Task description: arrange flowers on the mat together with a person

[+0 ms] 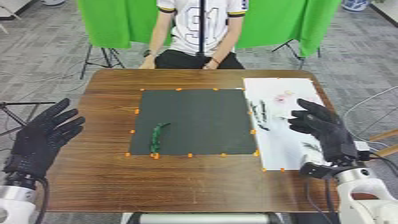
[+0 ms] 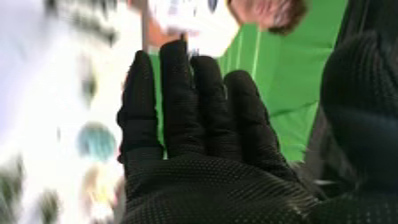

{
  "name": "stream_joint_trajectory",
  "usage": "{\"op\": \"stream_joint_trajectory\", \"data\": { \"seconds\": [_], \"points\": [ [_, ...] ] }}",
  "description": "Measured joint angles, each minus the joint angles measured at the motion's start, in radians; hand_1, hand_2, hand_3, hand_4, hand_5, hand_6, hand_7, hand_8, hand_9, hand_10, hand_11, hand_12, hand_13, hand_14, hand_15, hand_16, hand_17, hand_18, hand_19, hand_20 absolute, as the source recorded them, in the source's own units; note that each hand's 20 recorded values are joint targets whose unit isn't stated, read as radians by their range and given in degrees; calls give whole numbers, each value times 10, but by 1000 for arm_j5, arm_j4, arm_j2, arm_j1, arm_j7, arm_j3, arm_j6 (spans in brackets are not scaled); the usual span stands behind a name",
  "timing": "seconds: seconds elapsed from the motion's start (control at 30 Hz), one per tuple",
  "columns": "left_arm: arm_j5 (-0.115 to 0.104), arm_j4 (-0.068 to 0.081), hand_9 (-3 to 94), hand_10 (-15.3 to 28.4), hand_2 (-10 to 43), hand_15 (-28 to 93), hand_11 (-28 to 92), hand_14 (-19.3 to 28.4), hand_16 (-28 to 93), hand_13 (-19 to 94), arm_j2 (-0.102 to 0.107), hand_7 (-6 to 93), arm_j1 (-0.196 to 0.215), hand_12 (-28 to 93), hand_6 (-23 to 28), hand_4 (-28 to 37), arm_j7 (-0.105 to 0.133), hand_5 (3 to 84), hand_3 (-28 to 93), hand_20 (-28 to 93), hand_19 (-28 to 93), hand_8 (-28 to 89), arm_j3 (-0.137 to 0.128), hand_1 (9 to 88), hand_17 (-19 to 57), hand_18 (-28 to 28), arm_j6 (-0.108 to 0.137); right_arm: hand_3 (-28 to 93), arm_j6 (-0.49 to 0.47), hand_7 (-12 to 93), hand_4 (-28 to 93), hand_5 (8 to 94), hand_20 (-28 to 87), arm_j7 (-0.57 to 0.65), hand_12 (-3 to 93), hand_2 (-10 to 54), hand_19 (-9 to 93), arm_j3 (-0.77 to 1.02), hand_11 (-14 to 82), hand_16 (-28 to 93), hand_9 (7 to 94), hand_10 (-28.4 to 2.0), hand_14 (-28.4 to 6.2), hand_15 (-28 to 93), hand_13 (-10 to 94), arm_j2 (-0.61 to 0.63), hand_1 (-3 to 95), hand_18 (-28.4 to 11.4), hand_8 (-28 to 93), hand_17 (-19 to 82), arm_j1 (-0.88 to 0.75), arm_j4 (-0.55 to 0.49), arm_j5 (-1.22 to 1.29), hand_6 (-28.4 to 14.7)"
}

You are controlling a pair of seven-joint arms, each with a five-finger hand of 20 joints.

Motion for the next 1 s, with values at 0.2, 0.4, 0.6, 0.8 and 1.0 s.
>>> {"op": "stream_joint_trajectory", "data": {
  "seconds": [0.2, 0.4, 0.6, 0.8, 1.0],
  "points": [
    [0, -1, 296, 128, 1, 330, 200, 156, 26, 245, 0, 156, 5, 197, 43, -241, 0, 332, 708, 148, 481, -80, -6, 264, -72, 233, 0, 475, 304, 334, -283, 503, 368, 75, 279, -95, 700, -11, 395, 215, 587, -129, -101, 545, 587, 120, 514, -145, -131, 377, -28, -27, -336, -53],
    [1, -3, 296, 128, 1, 332, 199, 157, 26, 246, -1, 155, 9, 197, 44, -240, 0, 333, 709, 154, 491, -80, -17, 264, -69, 234, 0, 428, 301, 315, -283, 563, 362, 343, 305, -95, 714, 22, 416, 228, 633, -140, -117, 597, 617, 218, 495, -137, -124, 424, -61, -64, -595, -53],
    [1, -4, 296, 130, 1, 332, 198, 156, 26, 246, -2, 155, 14, 197, 43, -239, 0, 333, 708, 158, 494, -79, -26, 264, -68, 234, -1, 613, -16, 290, -283, 571, 395, 540, 335, -95, 742, 53, 425, 252, 628, -145, -120, 620, 614, 247, 357, -152, -98, 417, -77, -108, -899, -67],
    [1, -4, 296, 129, 0, 332, 199, 157, 26, 246, -2, 155, 14, 197, 43, -239, 0, 332, 708, 157, 489, -79, -27, 263, -69, 233, -1, 617, -149, 284, -283, 567, 408, 693, 341, -95, 771, 30, 436, 258, 622, -147, -119, 638, 609, 267, 358, -162, -92, 396, -69, -111, -964, -71],
    [2, -4, 296, 129, 0, 330, 198, 156, 26, 246, -2, 155, 14, 198, 44, -239, 0, 332, 708, 156, 486, -79, -27, 263, -70, 232, -2, 577, -243, 287, -283, 583, 396, 753, 344, -95, 791, 10, 440, 260, 638, -145, -119, 644, 622, 270, 379, -166, -92, 398, -43, -89, -943, -66]
  ]
}}
